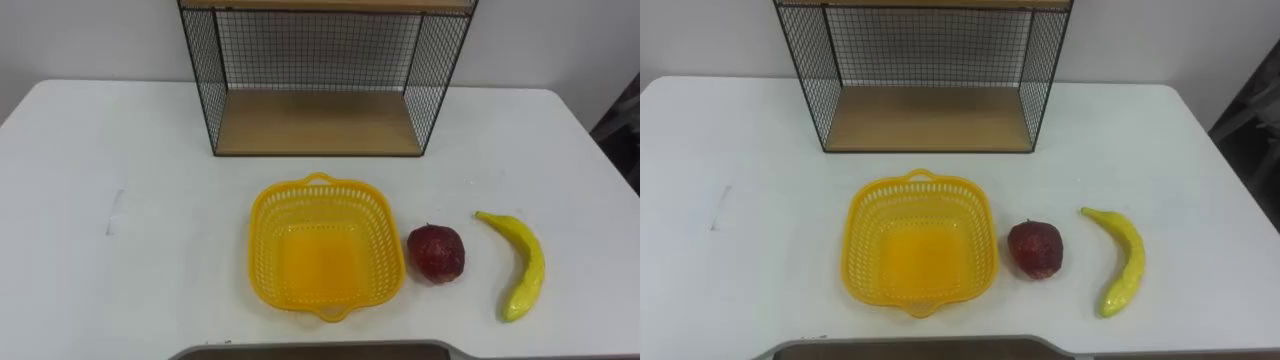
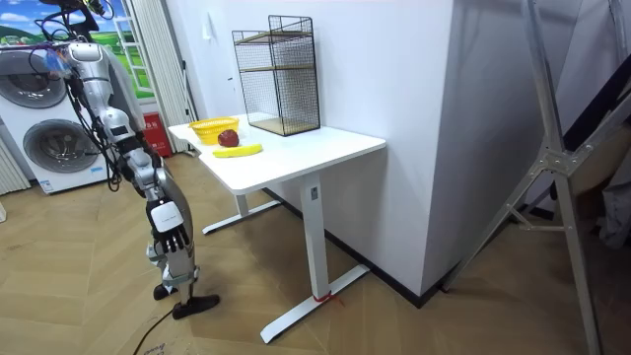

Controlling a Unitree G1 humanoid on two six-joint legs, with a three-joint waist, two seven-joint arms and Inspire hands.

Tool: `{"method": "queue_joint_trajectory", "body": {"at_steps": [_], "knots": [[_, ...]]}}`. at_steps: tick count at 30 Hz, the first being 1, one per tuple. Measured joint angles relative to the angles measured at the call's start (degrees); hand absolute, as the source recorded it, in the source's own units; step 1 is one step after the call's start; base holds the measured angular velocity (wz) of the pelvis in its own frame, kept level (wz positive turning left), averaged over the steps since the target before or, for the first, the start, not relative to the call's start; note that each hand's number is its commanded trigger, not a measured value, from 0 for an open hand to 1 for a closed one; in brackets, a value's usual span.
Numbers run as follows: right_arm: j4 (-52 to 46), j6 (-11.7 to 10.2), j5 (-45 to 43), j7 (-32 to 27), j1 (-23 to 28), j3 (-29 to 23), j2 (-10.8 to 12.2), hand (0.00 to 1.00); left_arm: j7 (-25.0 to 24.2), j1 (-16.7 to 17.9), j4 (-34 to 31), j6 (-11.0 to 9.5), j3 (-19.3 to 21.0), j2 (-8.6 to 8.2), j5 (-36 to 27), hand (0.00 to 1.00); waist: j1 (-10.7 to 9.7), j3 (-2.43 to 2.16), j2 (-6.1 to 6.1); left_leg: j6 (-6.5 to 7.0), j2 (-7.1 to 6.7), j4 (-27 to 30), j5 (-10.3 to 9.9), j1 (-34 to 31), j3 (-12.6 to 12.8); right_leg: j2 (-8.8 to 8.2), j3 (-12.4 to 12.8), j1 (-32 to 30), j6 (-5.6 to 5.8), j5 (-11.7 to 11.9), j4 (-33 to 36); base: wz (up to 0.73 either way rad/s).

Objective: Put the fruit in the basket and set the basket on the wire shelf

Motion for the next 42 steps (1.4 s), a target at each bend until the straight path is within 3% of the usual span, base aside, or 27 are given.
{"method": "queue_joint_trajectory", "body": {"at_steps": [13,18,25,28,36,38,42], "knots": [[0.5,-0.5,4.1,-0.8,0.0,-0.1,0.0,0.0,-0.7,0.0,-0.1,-0.9,2.1,0.06,0.0,0.0,-0.2,0.05,0.2,-0.05,0.04,0.1,0.0,-0.1,0.1,0.08,0.2,-0.3,0.0,0.0,0.0,0.0],[0.5,-0.5,11.0,-2.4,0.2,-0.1,0.0,0.0,0.3,-0.4,-0.1,-1.0,2.2,0.02,0.1,0.0,-0.2,0.07,0.19,-0.06,0.06,0.0,-0.1,-0.1,0.0,0.1,0.1,-0.3,0.0,-0.1,-0.4,0.01],[0.6,-0.5,29.4,-6.3,2.6,-1.7,-0.1,0.0,1.8,0.0,-0.1,-1.3,4.3,-0.19,1.7,0.0,-0.2,0.13,0.08,-0.19,0.3,0.0,-0.1,0.0,-0.1,0.43,0.2,0.2,-0.05,0.0,-0.7,0.0],[0.2,-1.6,40.5,-7.4,2.5,-6.5,0.2,0.0,2.8,-0.1,-0.1,-1.8,5.8,-0.45,1.7,0.0,-0.2,0.26,0.21,-0.31,0.38,-0.1,-0.2,-0.1,0.3,0.49,0.4,-0.5,-0.22,-0.2,-0.1,-0.07],[-5.1,-5.5,66.9,-11.6,-0.3,-18.0,0.3,0.0,5.7,1.2,-0.3,-4.9,8.5,-0.5,1.0,0.0,-3.8,0.2,0.32,-0.42,0.19,0.2,-0.2,0.0,0.2,0.6,0.4,-0.3,-0.37,-0.3,0.0,0.01],[-7.9,-5.8,69.7,-13.6,-0.5,-21.7,0.3,0.0,6.0,1.6,-0.6,-5.4,9.2,-0.45,1.1,0.0,-4.7,0.18,0.32,-0.41,0.2,0.2,-0.2,0.0,0.2,0.57,0.4,-0.3,-0.36,-0.3,-0.1,0.0],[-17.2,-9.3,70.9,-19.8,0.0,-26.4,0.2,0.0,6.8,2.3,-2.0,-7.0,11.4,-0.1,1.1,0.0,-5.3,0.08,0.28,-0.41,0.19,-0.1,-0.3,0.0,0.6,0.72,1.0,-0.6,-0.35,-0.3,-0.3,-0.05]]}}
